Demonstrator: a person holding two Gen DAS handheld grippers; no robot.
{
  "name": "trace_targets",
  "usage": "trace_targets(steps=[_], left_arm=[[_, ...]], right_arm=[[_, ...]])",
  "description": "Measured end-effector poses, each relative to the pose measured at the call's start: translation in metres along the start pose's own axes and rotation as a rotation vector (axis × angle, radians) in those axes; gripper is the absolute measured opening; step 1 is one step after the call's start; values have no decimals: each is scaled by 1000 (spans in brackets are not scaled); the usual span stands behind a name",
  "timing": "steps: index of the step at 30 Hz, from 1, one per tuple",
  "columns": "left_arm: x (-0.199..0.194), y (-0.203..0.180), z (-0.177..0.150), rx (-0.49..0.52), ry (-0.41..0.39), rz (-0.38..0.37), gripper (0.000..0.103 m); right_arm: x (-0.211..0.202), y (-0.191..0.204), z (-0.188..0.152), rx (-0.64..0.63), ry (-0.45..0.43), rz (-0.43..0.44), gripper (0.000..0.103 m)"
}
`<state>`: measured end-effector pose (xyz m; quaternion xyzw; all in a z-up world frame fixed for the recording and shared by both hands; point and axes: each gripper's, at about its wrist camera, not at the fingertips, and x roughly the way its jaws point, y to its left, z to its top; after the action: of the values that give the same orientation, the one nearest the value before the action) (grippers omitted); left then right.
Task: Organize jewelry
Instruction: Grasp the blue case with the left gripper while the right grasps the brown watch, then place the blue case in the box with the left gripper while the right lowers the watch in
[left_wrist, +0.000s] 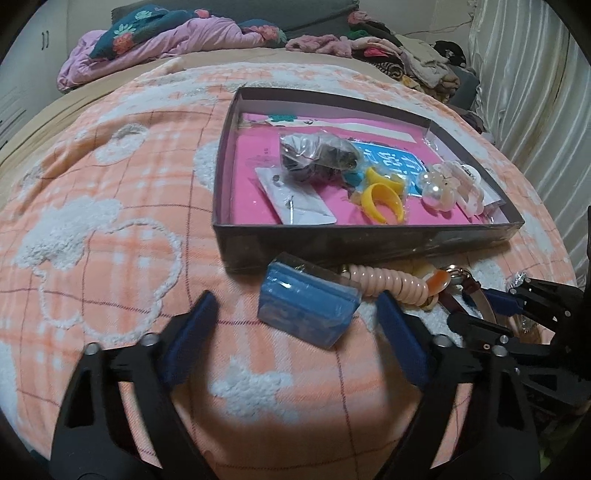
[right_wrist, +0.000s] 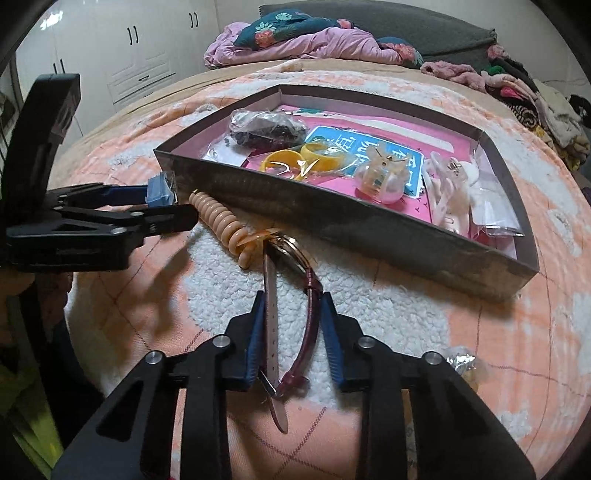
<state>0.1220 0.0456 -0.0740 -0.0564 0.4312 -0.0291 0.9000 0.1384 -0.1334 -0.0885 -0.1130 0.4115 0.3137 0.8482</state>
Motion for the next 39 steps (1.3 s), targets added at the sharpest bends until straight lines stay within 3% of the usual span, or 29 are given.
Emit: trace_targets(steps=[1, 3, 6, 26, 39], left_arm=[[0, 0, 0, 1, -2, -1, 66], [0, 1, 1, -1, -6, -25, 49], [-1, -3, 0, 13, -10, -38, 41], [-63, 5, -1, -13, -109, -11, 41], [-98, -3, 23, -6, -200, 0, 41]], right_arm=[[-1, -1, 0, 7, 2, 2, 26], [-4, -4, 0, 17, 4, 4, 25], [-10, -5, 0, 25, 2, 2, 25], [-72, 6, 9, 12, -114, 10, 24], [-96, 7, 25, 11, -189, 17, 24]])
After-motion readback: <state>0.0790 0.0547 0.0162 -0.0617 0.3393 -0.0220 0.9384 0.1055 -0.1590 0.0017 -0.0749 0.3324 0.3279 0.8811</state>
